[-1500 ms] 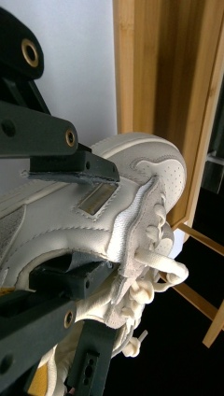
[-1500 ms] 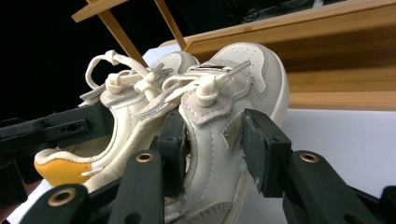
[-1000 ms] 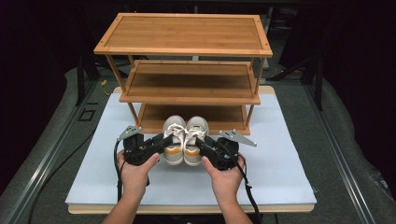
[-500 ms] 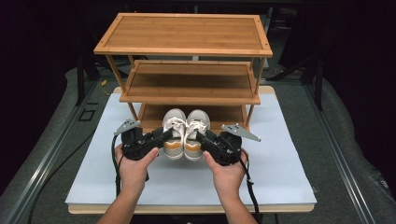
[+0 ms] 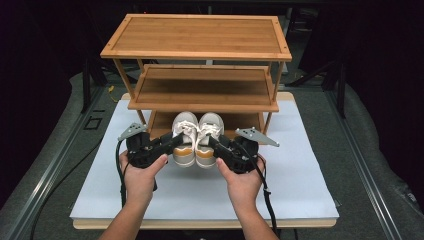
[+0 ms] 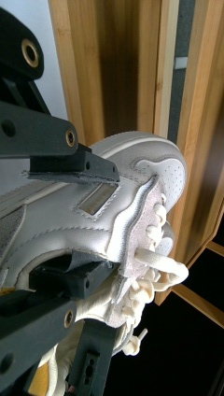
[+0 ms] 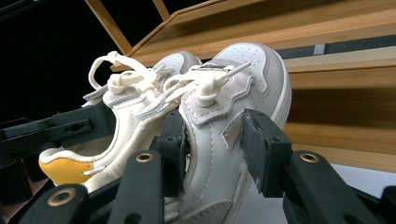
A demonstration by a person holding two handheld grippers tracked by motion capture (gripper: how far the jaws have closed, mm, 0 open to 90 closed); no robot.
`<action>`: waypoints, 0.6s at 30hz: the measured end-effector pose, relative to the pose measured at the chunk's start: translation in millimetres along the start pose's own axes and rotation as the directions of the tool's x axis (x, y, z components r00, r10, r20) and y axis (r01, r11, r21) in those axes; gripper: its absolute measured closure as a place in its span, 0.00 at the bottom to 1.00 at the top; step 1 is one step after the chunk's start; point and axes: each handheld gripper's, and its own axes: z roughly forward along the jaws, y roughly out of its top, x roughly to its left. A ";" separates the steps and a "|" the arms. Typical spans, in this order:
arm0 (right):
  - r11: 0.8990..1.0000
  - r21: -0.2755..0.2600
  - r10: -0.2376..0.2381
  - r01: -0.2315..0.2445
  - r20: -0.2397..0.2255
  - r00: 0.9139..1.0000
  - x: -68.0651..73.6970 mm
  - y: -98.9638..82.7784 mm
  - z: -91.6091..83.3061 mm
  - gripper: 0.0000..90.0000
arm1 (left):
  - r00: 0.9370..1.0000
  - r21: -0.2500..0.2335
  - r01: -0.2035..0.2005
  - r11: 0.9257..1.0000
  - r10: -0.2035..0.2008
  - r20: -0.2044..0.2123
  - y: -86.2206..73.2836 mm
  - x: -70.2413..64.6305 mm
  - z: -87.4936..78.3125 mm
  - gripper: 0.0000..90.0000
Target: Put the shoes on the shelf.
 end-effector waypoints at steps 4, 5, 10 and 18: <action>1.000 0.005 0.001 -0.001 0.005 1.000 -0.4 1.8 -1.0 0.68 | 1.000 -0.001 -0.003 1.000 0.003 0.001 2.0 -0.9 0.7 0.64; 1.000 0.004 0.001 -0.001 0.006 1.000 -0.6 2.1 -1.3 0.68 | 1.000 0.000 -0.005 1.000 0.005 0.002 2.3 -1.1 0.8 0.64; 1.000 -0.008 0.006 -0.006 -0.003 1.000 -1.4 3.5 -1.2 0.68 | 1.000 0.001 -0.012 1.000 0.012 0.002 4.7 -2.6 1.3 0.64; 1.000 -0.020 -0.005 0.005 0.003 1.000 -0.7 11.8 -3.1 0.68 | 1.000 -0.005 -0.031 1.000 0.031 0.002 14.6 -5.9 2.9 0.64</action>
